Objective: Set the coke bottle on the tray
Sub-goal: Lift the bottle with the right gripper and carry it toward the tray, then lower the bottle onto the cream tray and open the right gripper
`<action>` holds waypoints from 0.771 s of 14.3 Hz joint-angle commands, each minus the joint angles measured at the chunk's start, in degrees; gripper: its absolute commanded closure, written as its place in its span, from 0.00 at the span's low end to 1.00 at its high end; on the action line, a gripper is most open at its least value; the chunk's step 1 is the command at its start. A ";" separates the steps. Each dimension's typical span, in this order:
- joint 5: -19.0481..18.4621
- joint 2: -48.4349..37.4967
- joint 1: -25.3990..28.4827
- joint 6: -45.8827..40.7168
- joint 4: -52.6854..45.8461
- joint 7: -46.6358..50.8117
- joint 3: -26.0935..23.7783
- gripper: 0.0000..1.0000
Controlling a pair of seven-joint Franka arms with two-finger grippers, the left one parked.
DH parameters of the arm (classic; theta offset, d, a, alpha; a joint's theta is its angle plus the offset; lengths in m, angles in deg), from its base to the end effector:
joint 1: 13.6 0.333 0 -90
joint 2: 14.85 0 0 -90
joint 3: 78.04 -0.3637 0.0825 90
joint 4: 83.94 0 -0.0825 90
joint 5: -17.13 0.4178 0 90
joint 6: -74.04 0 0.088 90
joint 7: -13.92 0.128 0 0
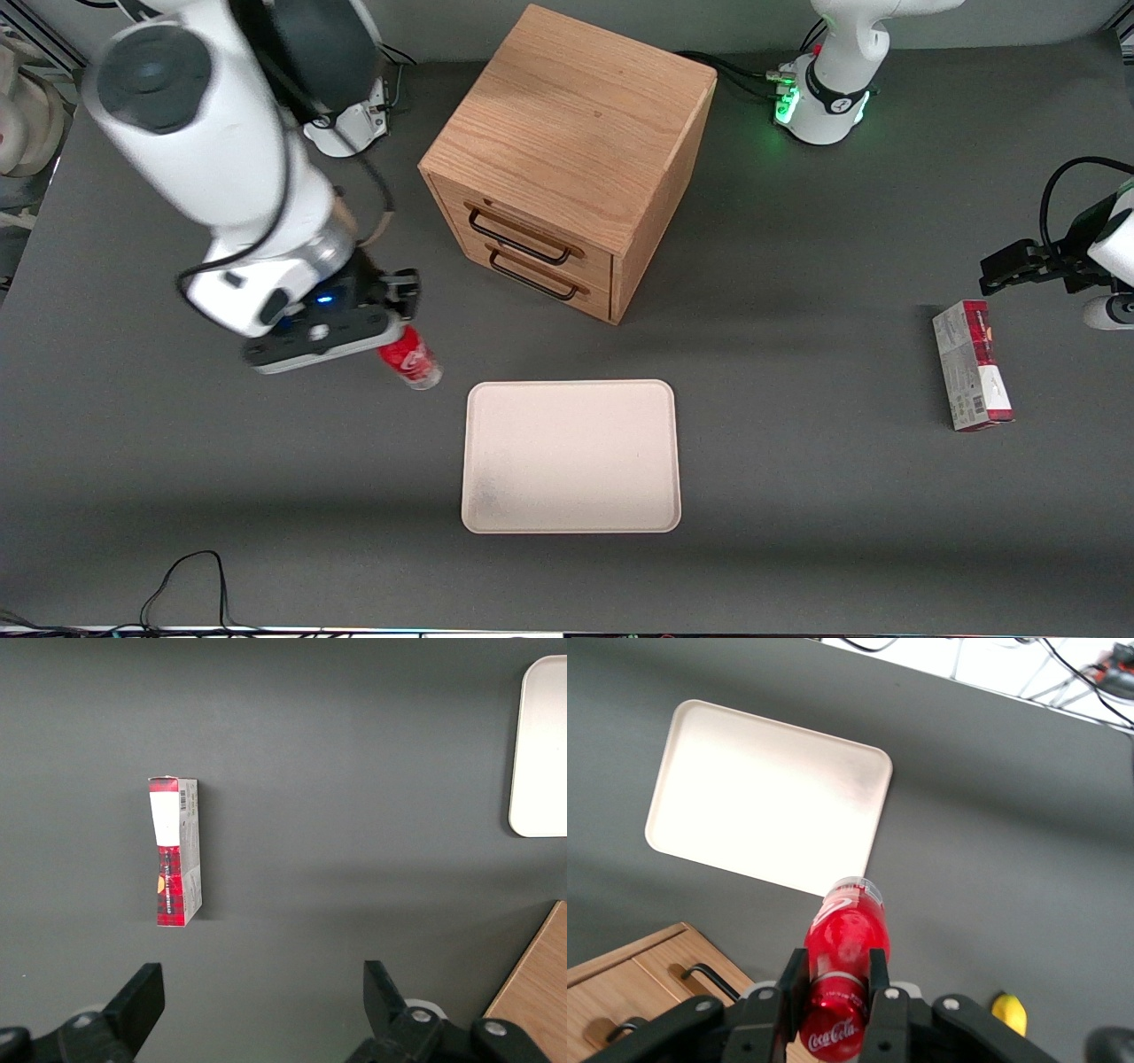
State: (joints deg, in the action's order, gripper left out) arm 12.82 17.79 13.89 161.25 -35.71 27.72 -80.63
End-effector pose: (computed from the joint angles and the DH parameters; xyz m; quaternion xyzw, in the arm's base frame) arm 0.6744 0.3646 0.6254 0.9892 0.1333 0.0608 0.0029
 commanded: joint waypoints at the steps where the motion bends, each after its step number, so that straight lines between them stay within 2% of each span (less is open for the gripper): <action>1: -0.78 2.32 -0.60 3.66 -0.24 -0.08 0.39 1.00; 8: -0.78 16.56 -1.13 19.29 -0.15 -0.17 0.83 1.00; 11: -0.69 20.17 -1.22 24.40 -0.15 -0.17 0.57 1.00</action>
State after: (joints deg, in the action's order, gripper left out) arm 12.60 36.61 12.56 183.82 -34.08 27.69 -79.82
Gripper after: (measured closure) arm 0.683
